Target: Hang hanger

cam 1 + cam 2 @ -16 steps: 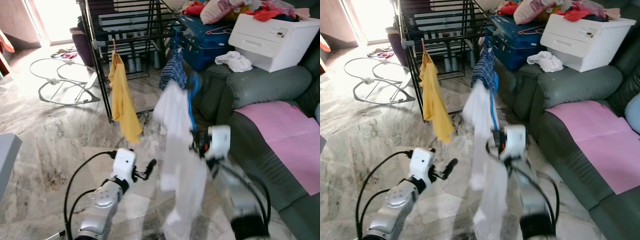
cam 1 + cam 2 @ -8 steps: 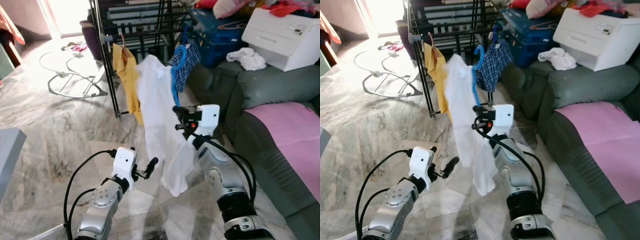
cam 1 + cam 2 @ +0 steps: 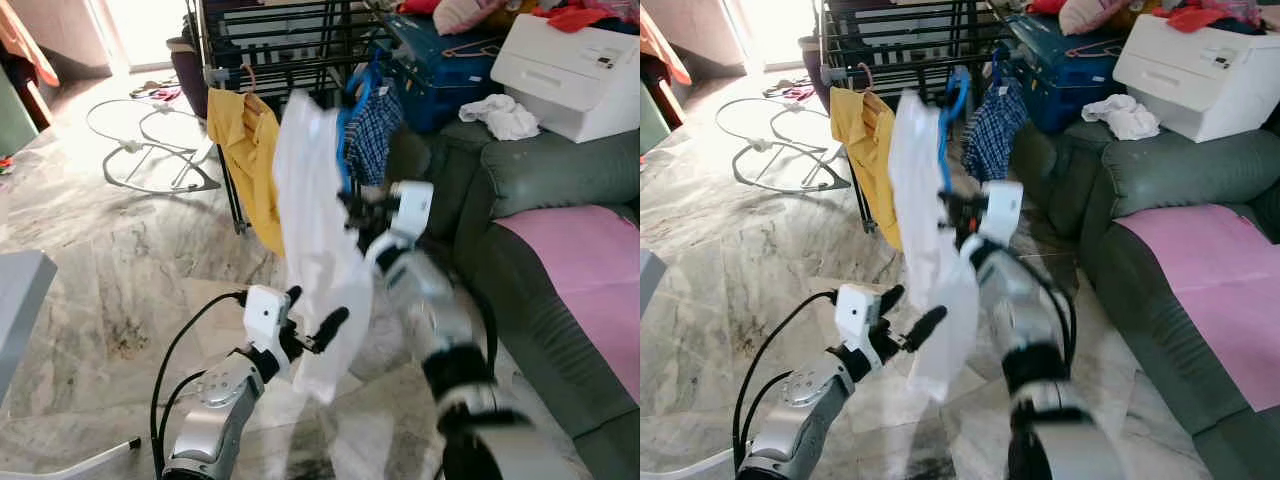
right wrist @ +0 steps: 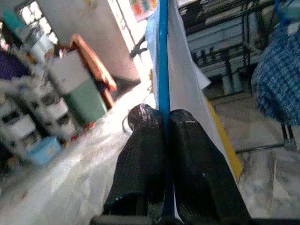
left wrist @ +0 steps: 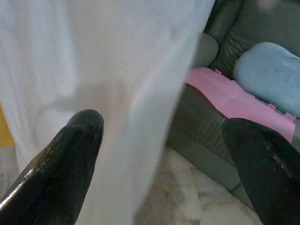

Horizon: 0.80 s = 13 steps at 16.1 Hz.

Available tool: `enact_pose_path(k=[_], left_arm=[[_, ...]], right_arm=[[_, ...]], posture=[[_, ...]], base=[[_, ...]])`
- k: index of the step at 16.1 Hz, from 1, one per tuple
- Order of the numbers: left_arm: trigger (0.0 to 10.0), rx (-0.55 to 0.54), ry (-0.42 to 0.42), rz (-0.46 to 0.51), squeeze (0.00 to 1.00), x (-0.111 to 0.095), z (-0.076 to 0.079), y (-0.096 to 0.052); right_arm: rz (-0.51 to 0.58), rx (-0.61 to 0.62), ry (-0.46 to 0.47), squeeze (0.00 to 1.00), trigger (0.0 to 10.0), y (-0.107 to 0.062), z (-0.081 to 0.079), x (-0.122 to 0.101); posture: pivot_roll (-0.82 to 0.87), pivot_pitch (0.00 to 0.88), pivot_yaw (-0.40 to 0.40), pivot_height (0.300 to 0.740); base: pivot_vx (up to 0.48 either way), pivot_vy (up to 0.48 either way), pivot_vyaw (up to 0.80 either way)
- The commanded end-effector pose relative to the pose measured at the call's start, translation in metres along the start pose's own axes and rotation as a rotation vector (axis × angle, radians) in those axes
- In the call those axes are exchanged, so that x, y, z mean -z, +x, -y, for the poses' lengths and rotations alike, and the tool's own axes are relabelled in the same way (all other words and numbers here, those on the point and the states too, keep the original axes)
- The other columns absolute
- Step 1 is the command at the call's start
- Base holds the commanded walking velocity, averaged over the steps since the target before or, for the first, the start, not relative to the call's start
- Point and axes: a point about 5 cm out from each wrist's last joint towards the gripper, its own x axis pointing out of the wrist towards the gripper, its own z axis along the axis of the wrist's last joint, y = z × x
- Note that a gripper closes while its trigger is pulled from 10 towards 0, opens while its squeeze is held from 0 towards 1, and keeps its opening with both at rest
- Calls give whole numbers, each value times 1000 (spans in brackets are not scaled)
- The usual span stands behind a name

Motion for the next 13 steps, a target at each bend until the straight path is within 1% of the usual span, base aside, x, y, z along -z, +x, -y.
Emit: enact_pose_path(k=[1, 2, 3, 5, 6, 7, 8, 9, 10, 12, 13], left_arm=[[10000, 30, 17, 19, 0, -9, 3, 7], [10000, 36, 24, 16, 0, -7, 4, 10], [10000, 33, 50, 5, 0, -3, 4, 14], [10000, 19, 51, 4, 0, -1, 1, 20], [10000, 0, 58, 16, 0, -4, -2, 24], [10000, -26, 56, 37, 0, -10, -6, 30], [10000, -35, 65, 45, 0, -12, -8, 33], [10000, -57, 80, 49, 0, -14, -12, 34], [10000, -92, 99, 52, 0, -14, -16, 34], [10000, -146, 124, 51, 0, -11, -24, 34], [10000, -153, 119, 41, 0, -8, -25, 33]], right_arm=[[69, -3, 11, 0, 10000, 11, -8, -18], [54, 7, 26, 0, 10000, 17, -12, -21], [38, -35, 77, 0, 10000, 23, -24, -26], [50, -80, 110, 0, 10000, 29, -38, -37], [44, -75, 129, 0, 10000, 29, -41, -40], [13, -38, 163, 0, 10000, 29, -39, -40], [2, -20, 198, 0, 10000, 27, -36, -38], [-33, -5, 275, 0, 10000, 22, -33, -34], [-54, -6, 300, 0, 10000, 18, -31, -33], [-99, -16, 318, 0, 10000, 9, -31, -32], [-114, -31, 345, 0, 10000, 6, -33, -33]], posture=[[-174, 31, 11, 740], [-171, 29, 2, 740], [-170, 25, -3, 740], [-184, 14, -11, 740], [-194, 6, -12, 740], [-208, 0, -13, 740], [-213, 0, -16, 740], [-221, 0, -17, 740], [-224, 0, -16, 740], [-230, 4, -16, 740], [-233, 5, -16, 740]], base=[[0, 0, 0], [0, 0, 0], [0, 0, 0], [0, 0, 0], [0, 0, 0], [0, 0, 0], [0, 0, 0], [0, 0, 0], [0, 0, 0], [0, 0, 0], [0, 0, 0]])
